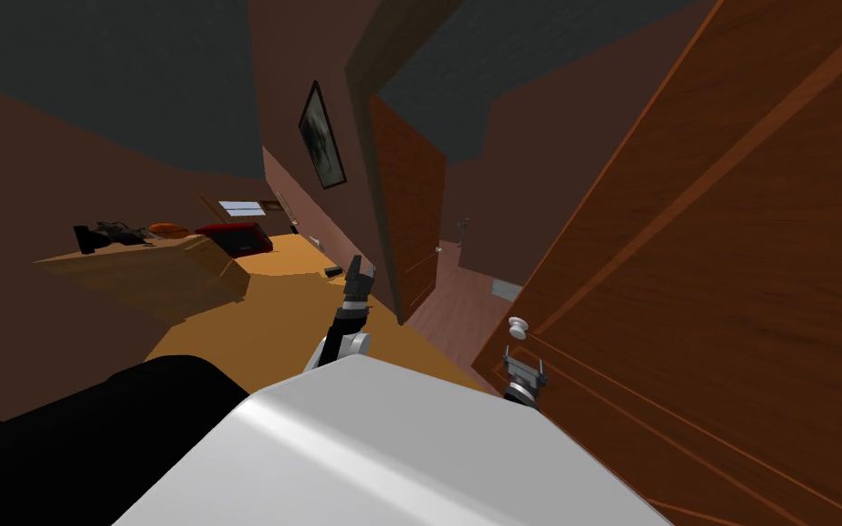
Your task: Push the door open
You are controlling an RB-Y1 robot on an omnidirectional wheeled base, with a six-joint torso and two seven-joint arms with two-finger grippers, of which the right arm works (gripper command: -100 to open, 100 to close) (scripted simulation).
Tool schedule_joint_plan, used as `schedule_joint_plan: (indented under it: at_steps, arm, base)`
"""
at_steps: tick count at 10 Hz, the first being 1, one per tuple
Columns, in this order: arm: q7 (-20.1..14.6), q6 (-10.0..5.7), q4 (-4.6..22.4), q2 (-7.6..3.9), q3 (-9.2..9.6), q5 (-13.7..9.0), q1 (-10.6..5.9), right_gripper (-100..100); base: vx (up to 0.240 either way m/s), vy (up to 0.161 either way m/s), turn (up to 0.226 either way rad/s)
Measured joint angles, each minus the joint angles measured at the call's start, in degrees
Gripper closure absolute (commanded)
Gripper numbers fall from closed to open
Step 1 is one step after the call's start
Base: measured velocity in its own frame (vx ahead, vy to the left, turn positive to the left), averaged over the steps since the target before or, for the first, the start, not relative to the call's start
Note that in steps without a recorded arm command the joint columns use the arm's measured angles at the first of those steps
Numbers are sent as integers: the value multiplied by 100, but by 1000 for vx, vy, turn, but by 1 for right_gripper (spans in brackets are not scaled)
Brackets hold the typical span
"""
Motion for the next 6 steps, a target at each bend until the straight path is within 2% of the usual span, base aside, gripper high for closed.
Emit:
schedule_joint_plan:
  at_steps: [6]
  arm:
    - [-921, 14, 25, 47, 69, -415, -29, -100]
  base:
    - [-38, 11, 50]
